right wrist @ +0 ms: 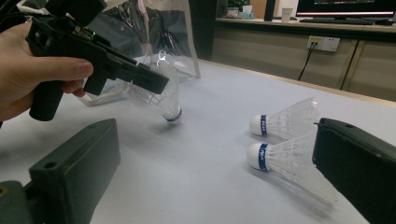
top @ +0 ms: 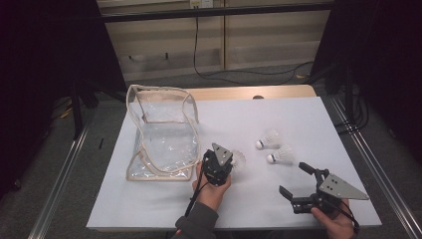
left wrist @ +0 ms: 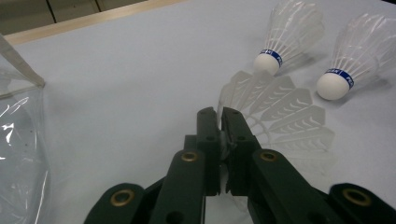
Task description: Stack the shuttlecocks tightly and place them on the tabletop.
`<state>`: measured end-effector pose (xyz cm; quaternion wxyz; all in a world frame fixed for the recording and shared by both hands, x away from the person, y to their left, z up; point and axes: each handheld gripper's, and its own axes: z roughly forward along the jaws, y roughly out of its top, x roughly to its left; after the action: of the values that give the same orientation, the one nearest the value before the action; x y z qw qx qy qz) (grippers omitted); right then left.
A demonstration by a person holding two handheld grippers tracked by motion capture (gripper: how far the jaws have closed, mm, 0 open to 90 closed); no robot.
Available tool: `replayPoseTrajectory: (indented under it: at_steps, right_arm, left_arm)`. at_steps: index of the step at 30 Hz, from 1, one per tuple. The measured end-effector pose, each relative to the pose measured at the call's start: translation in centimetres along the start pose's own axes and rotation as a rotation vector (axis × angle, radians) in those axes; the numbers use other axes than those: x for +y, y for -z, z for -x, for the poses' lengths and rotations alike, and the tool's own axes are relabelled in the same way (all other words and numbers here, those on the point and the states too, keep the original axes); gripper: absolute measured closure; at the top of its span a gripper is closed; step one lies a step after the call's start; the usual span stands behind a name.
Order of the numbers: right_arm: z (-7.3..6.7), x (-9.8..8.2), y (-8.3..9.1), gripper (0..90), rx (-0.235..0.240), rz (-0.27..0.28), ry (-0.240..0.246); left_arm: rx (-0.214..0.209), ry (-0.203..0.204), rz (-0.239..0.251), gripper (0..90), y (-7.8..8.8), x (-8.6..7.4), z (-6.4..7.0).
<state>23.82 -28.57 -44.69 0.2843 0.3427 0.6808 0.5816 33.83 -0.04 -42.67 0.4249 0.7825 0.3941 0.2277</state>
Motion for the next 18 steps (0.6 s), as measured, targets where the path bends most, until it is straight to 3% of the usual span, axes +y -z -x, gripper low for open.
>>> replayPoseTrajectory:
  at_steps: [7, 18]
  right_arm:
    - [0.0, 0.0, 0.0, 0.4, -0.003, 0.003, 0.002]
    - [0.0, 0.0, 0.0, 0.5, -0.004, 0.004, 0.003]
  left_arm:
    - [0.0, 0.049, 0.008, 87.1, -0.3, 0.7, 0.1]
    - [-0.01, 0.082, 0.007, 87.0, -1.3, 1.4, 0.2]
